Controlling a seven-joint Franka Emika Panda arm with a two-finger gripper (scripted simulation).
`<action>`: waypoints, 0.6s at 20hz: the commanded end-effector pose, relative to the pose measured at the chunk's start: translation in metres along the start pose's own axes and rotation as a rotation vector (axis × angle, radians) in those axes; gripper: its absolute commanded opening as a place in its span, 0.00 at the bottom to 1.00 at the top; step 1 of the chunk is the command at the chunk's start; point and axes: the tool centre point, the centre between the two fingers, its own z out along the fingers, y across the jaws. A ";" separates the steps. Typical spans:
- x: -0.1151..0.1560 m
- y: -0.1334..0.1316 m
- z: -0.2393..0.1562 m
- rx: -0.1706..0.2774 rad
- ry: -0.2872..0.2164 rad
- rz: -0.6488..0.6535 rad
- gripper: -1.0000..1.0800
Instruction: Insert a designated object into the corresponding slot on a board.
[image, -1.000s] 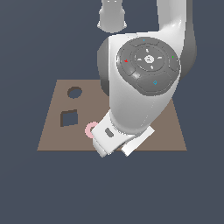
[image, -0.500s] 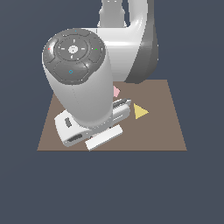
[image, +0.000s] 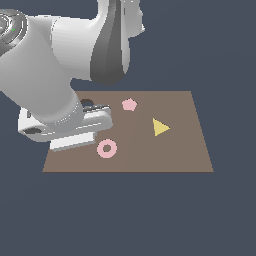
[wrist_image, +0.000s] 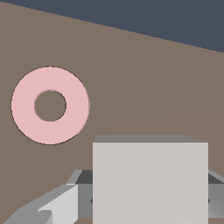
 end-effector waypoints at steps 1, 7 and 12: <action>-0.009 0.009 -0.001 0.001 0.001 0.033 0.00; -0.015 0.014 -0.001 0.000 0.000 0.049 0.00; -0.015 0.013 0.009 0.001 0.001 0.050 0.00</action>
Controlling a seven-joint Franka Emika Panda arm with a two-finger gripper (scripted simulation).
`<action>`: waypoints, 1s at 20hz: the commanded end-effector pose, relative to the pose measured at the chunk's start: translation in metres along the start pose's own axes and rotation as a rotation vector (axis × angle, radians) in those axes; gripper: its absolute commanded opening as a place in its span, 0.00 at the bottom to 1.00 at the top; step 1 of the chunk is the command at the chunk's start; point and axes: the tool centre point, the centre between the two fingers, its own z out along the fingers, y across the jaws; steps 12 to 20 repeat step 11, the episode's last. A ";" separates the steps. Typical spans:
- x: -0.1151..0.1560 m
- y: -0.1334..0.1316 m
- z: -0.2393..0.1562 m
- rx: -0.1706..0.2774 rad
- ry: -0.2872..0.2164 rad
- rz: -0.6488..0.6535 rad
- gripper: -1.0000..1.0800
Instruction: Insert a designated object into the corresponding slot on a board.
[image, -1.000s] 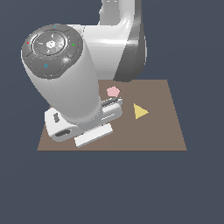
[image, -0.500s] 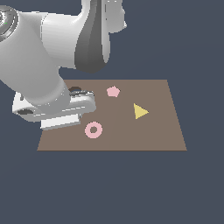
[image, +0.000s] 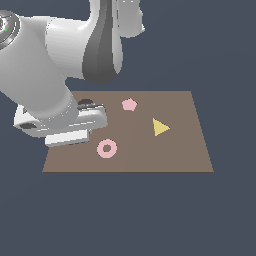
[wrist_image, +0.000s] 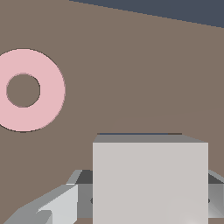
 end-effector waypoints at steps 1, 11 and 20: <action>0.000 0.000 0.004 0.000 0.000 0.000 0.00; 0.000 0.000 0.004 0.000 0.000 0.000 0.96; 0.000 0.000 0.004 0.000 0.000 0.000 0.96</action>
